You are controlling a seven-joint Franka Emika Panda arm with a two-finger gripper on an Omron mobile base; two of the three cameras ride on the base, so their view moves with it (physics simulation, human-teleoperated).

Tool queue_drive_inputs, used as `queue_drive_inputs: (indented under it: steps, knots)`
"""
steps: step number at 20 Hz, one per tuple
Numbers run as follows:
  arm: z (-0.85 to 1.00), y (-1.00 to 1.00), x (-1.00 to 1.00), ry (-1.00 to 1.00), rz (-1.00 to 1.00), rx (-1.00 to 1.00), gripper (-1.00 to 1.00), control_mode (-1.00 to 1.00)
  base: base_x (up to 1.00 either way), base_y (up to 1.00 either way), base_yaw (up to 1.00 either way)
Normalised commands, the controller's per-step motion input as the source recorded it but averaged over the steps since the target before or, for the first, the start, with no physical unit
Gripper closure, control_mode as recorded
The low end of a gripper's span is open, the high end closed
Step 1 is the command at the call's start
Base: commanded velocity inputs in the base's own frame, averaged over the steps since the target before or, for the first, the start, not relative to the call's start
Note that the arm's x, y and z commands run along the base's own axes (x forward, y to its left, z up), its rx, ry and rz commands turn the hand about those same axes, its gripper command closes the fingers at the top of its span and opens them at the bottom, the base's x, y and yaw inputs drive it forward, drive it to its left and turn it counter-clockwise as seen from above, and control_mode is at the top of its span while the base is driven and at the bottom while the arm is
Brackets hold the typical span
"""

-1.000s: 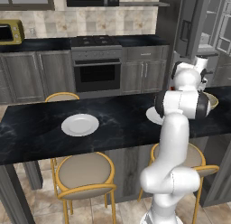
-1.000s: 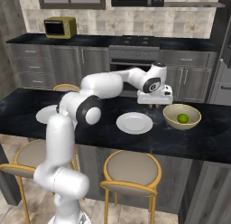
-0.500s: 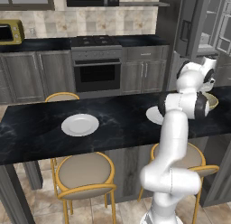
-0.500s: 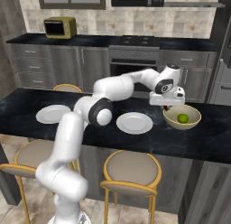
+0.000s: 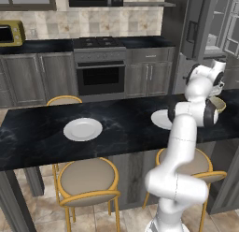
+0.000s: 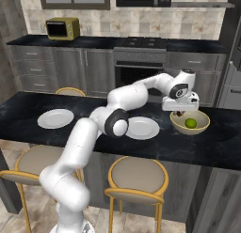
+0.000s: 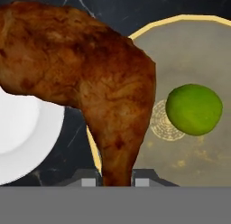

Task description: Pick the chicken drumstick and lime from their plates and place them in the bowl. Then put the bowl in the fridge.

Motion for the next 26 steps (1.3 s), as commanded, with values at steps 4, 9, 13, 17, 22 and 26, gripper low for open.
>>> queue_drive_inputs:
  steps: [4,9,13,17,22,26]
  knots:
    - [-0.19,-0.14,0.09,0.03,0.05,0.0,1.0,-1.0,0.0,0.0,0.0]
    - [-0.1,-0.01,0.0,0.08,0.05,0.0,1.0,-1.0,0.0,0.0,0.0]
    - [-0.17,0.0,0.01,0.11,0.05,0.0,1.0,-1.0,0.0,0.0,0.0]
    - [-0.18,0.0,0.0,0.09,0.07,0.02,1.0,-1.0,0.0,0.0,0.0]
    - [-0.06,-0.01,0.04,0.04,0.06,0.06,1.0,-1.0,0.0,0.0,0.0]
    - [0.05,-0.22,0.09,0.05,0.0,0.15,1.0,-1.0,0.0,0.0,0.0]
